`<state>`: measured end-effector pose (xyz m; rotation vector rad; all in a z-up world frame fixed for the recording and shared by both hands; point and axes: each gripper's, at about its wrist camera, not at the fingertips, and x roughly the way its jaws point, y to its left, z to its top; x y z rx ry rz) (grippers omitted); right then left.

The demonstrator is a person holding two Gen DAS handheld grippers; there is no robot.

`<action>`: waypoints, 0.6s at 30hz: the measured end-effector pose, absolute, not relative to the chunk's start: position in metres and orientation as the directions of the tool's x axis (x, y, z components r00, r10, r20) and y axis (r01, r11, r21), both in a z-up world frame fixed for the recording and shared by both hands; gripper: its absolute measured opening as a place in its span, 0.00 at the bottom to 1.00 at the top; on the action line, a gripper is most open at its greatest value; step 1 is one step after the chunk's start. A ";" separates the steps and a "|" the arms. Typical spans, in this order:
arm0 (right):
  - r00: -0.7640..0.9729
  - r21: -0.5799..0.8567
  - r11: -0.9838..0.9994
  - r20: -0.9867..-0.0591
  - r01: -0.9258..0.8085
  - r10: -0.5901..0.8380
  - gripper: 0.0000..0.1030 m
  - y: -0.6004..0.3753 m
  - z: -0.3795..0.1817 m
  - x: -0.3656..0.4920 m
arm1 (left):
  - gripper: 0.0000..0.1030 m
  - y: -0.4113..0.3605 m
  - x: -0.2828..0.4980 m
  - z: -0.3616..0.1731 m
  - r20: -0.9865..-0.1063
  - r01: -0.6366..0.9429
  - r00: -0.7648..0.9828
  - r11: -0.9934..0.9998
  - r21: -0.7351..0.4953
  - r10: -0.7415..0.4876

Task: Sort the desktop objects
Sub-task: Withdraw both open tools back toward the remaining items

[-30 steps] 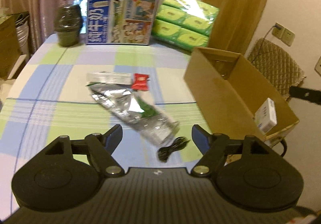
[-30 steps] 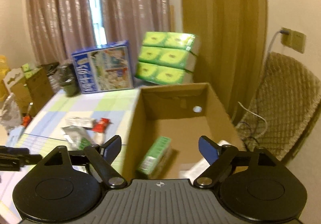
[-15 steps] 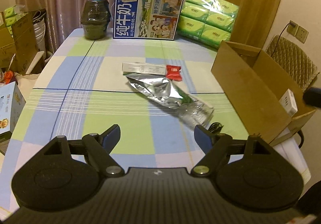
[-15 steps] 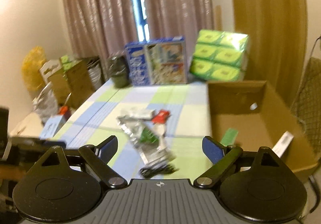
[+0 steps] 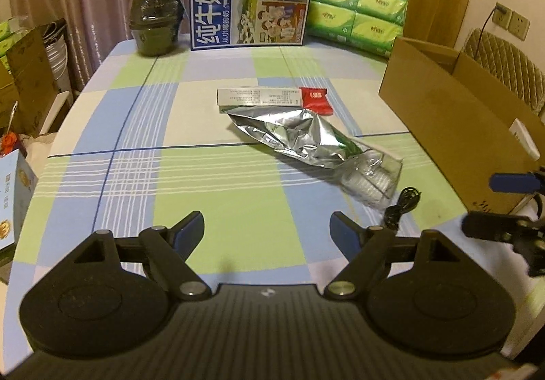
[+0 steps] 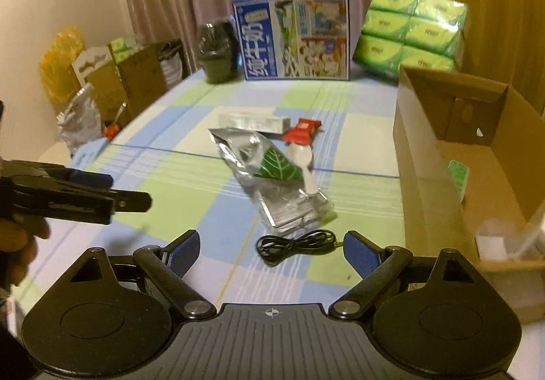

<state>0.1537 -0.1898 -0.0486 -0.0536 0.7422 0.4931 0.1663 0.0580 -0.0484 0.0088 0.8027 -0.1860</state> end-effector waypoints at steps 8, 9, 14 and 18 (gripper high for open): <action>0.601 0.088 0.893 -0.709 -0.442 0.368 0.86 -0.184 -0.085 0.190 | 0.75 0.061 0.192 -0.078 -0.728 0.181 0.661 0.980 -0.081 -0.182; 0.592 0.092 0.894 -0.718 -0.439 0.365 0.86 -0.184 -0.090 0.193 | 0.75 0.061 0.195 -0.081 -0.733 0.182 0.654 0.980 -0.085 -0.186; 0.551 0.183 0.916 -0.750 -0.358 0.365 0.86 -0.190 -0.106 0.207 | 0.75 0.059 0.201 -0.084 -0.738 0.198 0.644 0.976 -0.094 -0.202; 0.550 0.225 0.913 -0.740 -0.340 0.387 0.86 -0.182 -0.106 0.208 | 0.80 0.060 0.202 -0.082 -0.728 0.190 0.655 0.976 -0.102 -0.204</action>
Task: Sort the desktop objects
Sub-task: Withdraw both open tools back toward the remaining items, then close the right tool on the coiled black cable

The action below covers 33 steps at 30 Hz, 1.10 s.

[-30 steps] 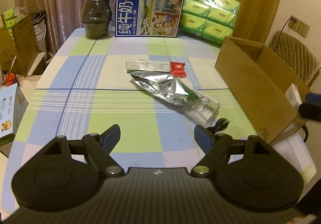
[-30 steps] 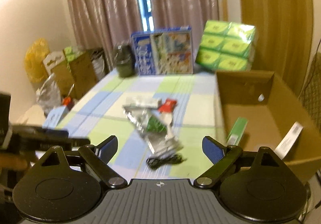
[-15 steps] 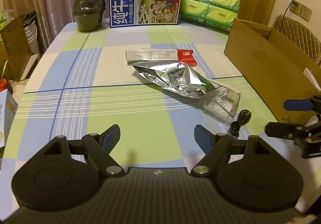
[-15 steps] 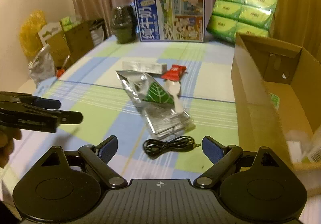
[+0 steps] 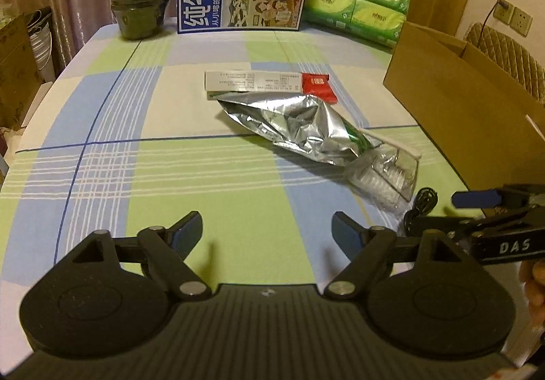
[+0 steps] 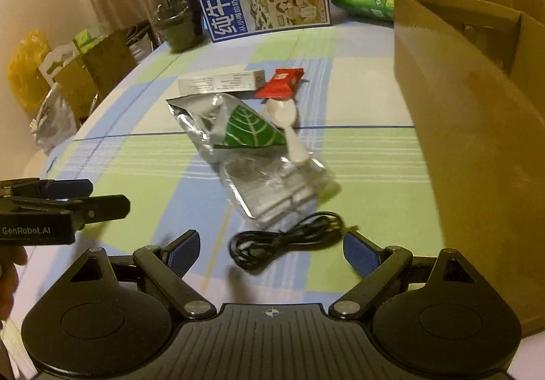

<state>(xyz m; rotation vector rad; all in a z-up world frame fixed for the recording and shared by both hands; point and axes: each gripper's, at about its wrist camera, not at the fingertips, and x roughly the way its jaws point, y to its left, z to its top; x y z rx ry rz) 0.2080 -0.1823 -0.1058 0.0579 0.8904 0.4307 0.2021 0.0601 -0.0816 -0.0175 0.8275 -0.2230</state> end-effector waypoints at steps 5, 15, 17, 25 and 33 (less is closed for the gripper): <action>0.562 0.184 0.931 -0.755 -0.315 0.339 0.86 -0.167 -0.116 0.211 | 0.80 0.063 0.204 -0.085 -0.740 0.179 0.645 0.979 -0.095 -0.190; 0.605 0.085 0.956 -0.757 -0.281 0.245 0.56 -0.173 -0.126 0.208 | 0.81 0.060 0.216 -0.090 -0.741 0.184 0.643 0.978 -0.096 -0.193; 0.625 0.059 0.970 -0.755 -0.237 0.199 0.50 -0.180 -0.124 0.207 | 0.81 0.058 0.218 -0.091 -0.741 0.190 0.642 0.977 -0.096 -0.197; 0.674 0.061 0.979 -0.717 -0.194 0.178 0.49 -0.186 -0.118 0.206 | 0.82 0.053 0.220 -0.092 -0.741 0.201 0.639 0.974 -0.100 -0.208; 0.681 0.006 0.983 -0.721 -0.181 0.130 0.35 -0.180 -0.131 0.223 | 0.84 0.052 0.220 -0.093 -0.742 0.204 0.636 0.974 -0.102 -0.211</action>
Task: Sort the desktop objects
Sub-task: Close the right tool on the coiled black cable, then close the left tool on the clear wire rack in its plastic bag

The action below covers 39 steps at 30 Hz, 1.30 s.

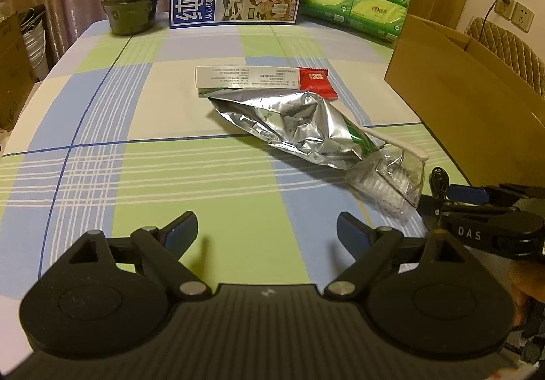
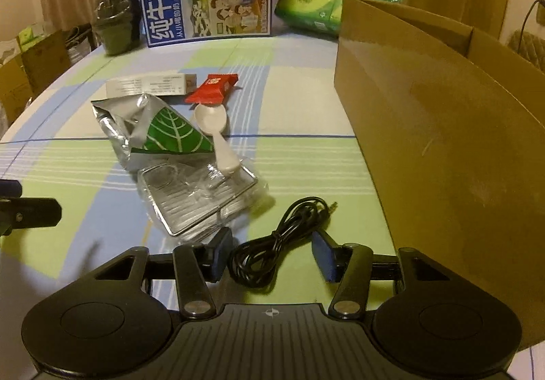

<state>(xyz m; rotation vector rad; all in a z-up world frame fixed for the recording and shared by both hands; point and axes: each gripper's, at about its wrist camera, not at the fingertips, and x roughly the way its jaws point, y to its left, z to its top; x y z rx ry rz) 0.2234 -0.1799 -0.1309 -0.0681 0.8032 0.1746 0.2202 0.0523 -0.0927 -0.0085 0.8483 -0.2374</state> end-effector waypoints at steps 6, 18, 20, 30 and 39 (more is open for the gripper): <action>0.697 -0.045 0.977 -0.707 -0.211 0.118 0.08 -0.184 -0.133 0.235 | 0.84 0.053 0.220 -0.093 -0.745 0.202 0.631 0.973 -0.109 -0.214; 0.616 -0.018 0.897 -0.733 -0.442 0.289 0.08 -0.158 -0.130 0.210 | 0.87 0.052 0.211 -0.086 -0.719 0.314 0.623 0.940 -0.132 -0.309; 0.585 0.008 0.871 -0.738 -0.491 0.336 0.08 -0.154 -0.130 0.202 | 0.89 0.046 0.205 -0.082 -0.699 0.391 0.623 0.914 -0.109 -0.350; 0.621 -0.031 0.911 -0.741 -0.412 0.256 0.08 -0.166 -0.129 0.205 | 0.89 0.019 0.218 -0.103 -0.719 0.477 0.596 0.878 -0.041 -0.357; 0.569 0.007 0.838 -0.731 -0.546 0.377 0.08 -0.149 -0.130 0.193 | 0.89 0.024 0.221 -0.102 -0.736 0.404 0.597 0.912 -0.068 -0.320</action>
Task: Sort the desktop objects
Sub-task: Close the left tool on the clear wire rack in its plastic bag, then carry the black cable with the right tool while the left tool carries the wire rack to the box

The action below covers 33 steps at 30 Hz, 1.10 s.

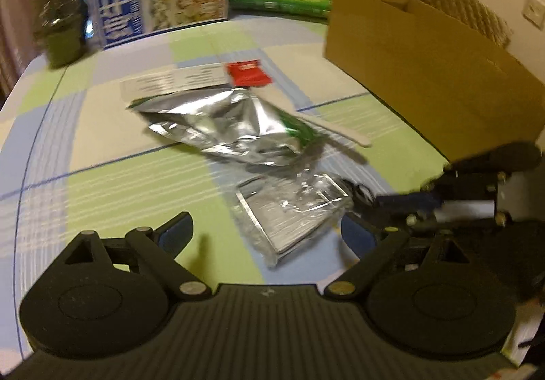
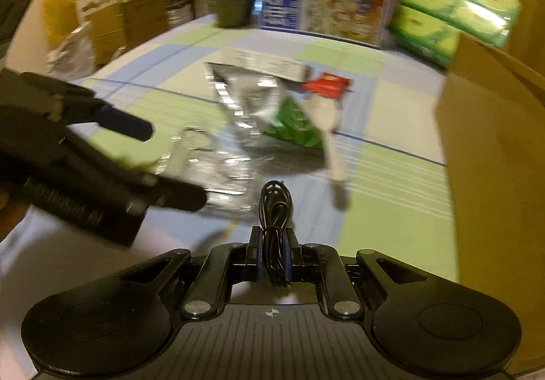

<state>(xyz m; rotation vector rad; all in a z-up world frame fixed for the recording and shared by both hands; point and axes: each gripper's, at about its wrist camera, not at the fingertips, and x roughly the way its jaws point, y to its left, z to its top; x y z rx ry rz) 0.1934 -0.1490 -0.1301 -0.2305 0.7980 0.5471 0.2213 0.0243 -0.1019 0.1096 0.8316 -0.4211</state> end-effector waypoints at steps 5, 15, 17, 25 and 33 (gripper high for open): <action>0.568 0.019 0.826 -0.717 -0.564 0.404 0.08 -0.143 -0.128 0.189 | 0.89 0.031 0.220 -0.102 -0.733 0.375 0.601 0.922 -0.094 -0.319; 0.611 -0.004 0.891 -0.728 -0.455 0.309 0.08 -0.161 -0.130 0.198 | 0.77 0.009 0.228 -0.115 -0.730 0.346 0.633 0.938 -0.032 -0.259; 0.613 -0.003 0.892 -0.727 -0.453 0.309 0.11 -0.161 -0.131 0.198 | 0.69 0.012 0.227 -0.116 -0.738 0.346 0.621 0.937 -0.044 -0.264; 0.629 -0.001 0.901 -0.716 -0.434 0.302 0.41 -0.163 -0.133 0.198 | 0.68 0.024 0.227 -0.113 -0.745 0.302 0.626 0.952 -0.042 -0.231; 0.636 -0.047 0.872 -0.704 -0.487 0.317 0.15 -0.146 -0.135 0.195 | 0.72 0.017 0.226 -0.116 -0.734 0.322 0.645 0.947 0.009 -0.213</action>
